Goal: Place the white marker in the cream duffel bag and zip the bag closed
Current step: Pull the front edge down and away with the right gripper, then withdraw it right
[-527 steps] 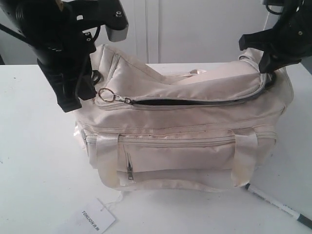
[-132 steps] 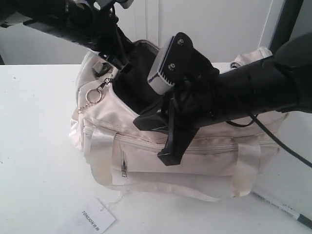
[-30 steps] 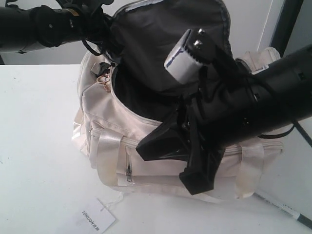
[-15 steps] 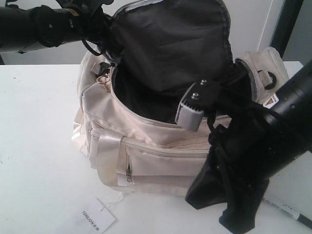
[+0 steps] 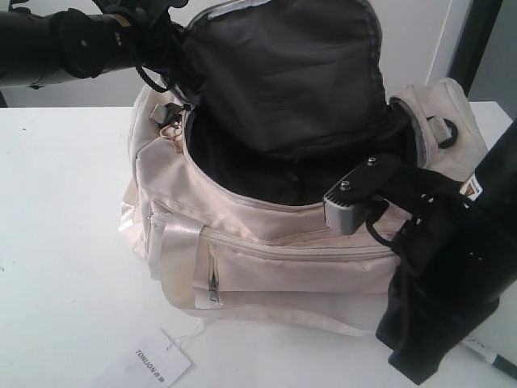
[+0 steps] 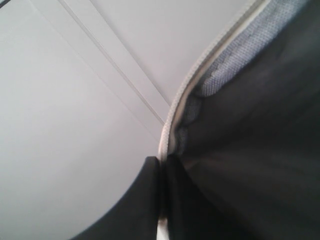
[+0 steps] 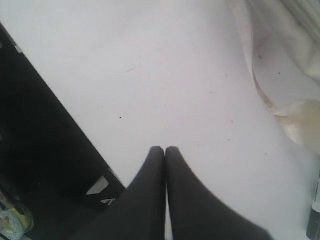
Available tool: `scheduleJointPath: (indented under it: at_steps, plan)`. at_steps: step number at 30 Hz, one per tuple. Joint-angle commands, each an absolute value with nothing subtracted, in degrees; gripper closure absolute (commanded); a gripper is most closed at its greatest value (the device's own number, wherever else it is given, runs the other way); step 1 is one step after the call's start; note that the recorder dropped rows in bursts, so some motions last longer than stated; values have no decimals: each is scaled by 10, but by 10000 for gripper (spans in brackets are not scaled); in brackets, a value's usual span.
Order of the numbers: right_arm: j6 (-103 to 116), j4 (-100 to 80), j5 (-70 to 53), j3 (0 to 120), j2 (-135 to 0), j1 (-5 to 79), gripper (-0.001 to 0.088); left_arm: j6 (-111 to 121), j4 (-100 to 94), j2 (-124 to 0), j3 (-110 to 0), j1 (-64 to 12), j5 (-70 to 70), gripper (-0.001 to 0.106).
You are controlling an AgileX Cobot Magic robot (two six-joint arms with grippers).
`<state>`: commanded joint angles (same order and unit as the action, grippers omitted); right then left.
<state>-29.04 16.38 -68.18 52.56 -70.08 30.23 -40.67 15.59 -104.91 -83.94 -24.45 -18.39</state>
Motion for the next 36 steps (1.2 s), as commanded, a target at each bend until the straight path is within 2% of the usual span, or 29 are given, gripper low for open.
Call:
scheduleJointPath:
  at_steps: [10, 16, 23, 36]
  plan:
    - [-229, 99, -668, 526, -659, 300, 868, -407, 156, -1049, -839, -244, -184, 1053]
    - [-214, 70, -679, 522, -658, 261, 868, -407, 156, -1049, -839, -244, -184, 1053]
    - [-182, 65, -656, 469, -656, 195, 868, -407, 156, -1049, -839, -244, -184, 1053]
    - [-42, -64, -573, 370, -645, 173, 868, -407, 156, -1049, -839, -244, -184, 1053]
